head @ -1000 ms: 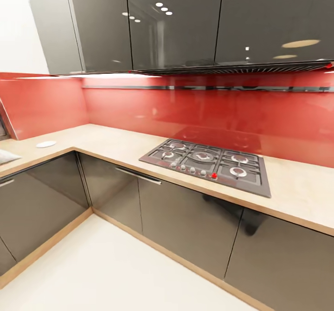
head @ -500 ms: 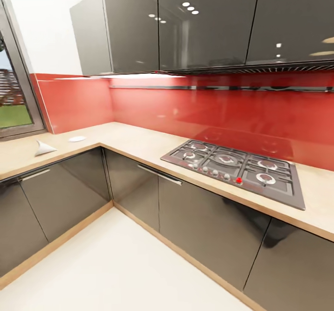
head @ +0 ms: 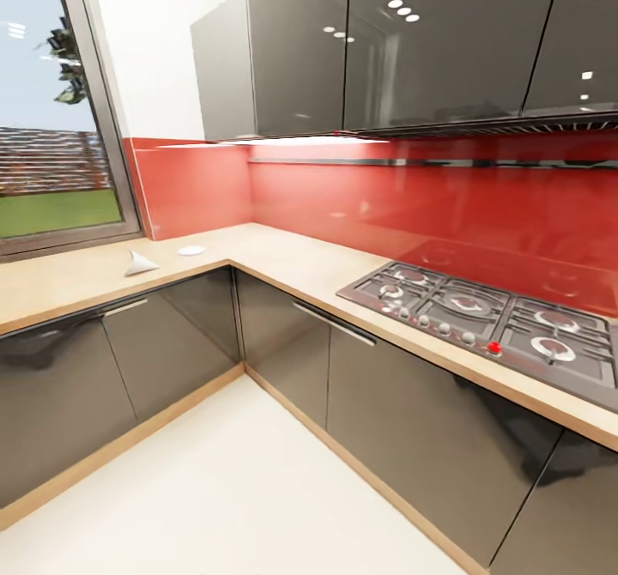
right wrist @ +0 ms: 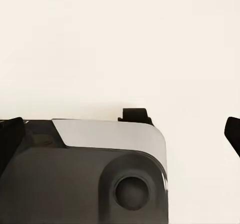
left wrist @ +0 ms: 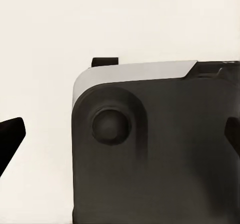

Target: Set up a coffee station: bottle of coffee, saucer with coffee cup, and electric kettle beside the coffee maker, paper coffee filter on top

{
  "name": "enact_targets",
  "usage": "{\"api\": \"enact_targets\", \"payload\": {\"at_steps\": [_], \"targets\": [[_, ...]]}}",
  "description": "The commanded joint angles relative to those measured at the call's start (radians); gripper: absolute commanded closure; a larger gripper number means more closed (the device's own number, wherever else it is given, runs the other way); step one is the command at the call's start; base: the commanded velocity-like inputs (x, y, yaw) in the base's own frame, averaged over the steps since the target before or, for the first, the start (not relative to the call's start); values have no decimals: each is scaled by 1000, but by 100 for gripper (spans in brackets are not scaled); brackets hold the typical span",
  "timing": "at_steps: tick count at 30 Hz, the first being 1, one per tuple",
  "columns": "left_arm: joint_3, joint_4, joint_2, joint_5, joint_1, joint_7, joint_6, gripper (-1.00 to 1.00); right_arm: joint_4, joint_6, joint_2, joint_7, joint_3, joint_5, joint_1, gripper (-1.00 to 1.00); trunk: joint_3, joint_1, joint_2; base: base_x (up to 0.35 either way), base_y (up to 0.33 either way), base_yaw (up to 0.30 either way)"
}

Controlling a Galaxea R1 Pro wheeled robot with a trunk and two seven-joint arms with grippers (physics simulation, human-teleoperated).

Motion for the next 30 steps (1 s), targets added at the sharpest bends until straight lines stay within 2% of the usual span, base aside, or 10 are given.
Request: {"api": "enact_targets", "payload": {"at_steps": [1,23,25,30], "targets": [[0,0,0,0,0,0,-2,-100,0,-2,0,0,0,-1,0,-100,-1,0,0,0,0,296],[0,-1,0,1,0,0,-6,-100,0,-2,0,0,0,-1,0,-100,-1,0,0,0,0,296],[0,-3,-16,3,0,0,-30,-100,0,-2,0,0,0,-1,0,-100,-1,0,0,0,0,296],[0,-2,-28,3,0,-1,-58,-100,0,-2,1,0,0,-1,0,-100,-1,0,0,0,0,296]]}}
